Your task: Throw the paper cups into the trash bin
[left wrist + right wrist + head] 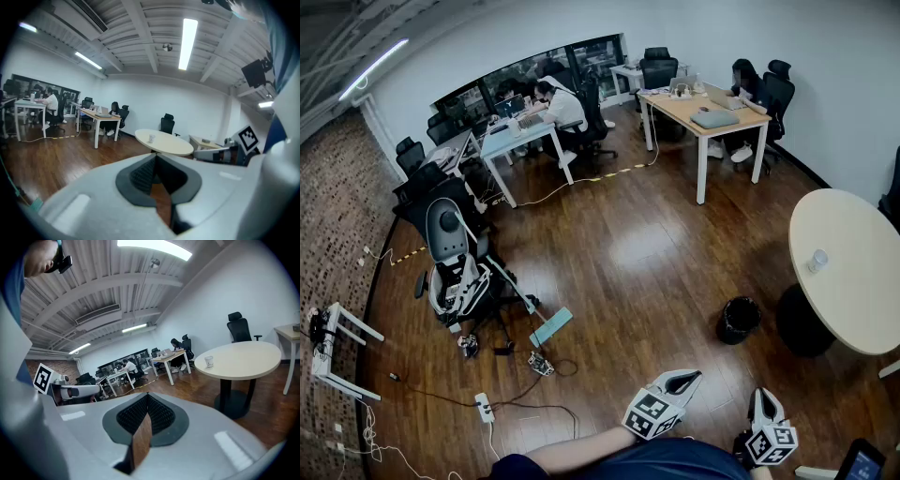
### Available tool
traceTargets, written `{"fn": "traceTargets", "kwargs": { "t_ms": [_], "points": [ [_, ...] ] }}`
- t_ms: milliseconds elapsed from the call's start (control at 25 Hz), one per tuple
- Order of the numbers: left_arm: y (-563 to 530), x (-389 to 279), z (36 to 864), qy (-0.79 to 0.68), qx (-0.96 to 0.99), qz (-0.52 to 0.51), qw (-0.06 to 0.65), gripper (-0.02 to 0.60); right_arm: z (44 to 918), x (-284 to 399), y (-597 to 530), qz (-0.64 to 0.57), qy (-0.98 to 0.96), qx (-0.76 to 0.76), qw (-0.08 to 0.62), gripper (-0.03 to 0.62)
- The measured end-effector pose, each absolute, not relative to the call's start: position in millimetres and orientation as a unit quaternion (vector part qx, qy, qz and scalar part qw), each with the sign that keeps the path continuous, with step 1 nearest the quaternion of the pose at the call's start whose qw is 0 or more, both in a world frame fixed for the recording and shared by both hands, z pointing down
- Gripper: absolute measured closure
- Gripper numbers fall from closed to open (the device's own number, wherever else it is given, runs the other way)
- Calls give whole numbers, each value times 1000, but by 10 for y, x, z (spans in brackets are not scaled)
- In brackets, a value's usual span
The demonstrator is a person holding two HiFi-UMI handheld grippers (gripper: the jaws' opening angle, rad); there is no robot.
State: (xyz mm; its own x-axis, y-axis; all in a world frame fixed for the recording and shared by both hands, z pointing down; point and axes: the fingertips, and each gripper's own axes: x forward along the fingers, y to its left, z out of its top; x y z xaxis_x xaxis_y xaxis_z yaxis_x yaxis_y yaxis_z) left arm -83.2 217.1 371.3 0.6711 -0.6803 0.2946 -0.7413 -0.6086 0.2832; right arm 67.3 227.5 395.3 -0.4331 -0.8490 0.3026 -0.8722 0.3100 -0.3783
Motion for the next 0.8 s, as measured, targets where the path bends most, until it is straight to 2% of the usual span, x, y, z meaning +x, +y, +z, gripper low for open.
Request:
{"fn": "traceTargets", "kwargs": {
  "t_ms": [280,560,800],
  "points": [
    [2039,-436,3678,-395,898,84,174,578,3958,1224,2193,247,-794,555,7,583],
    [1813,-355,3620,-402,897,82,164,578,3964,1671,2004,240,-774,586,3,583],
    [953,-448,3770,-420,892,74,151,578,4216,1970,1153,212,-766,607,10,583]
  ]
}}
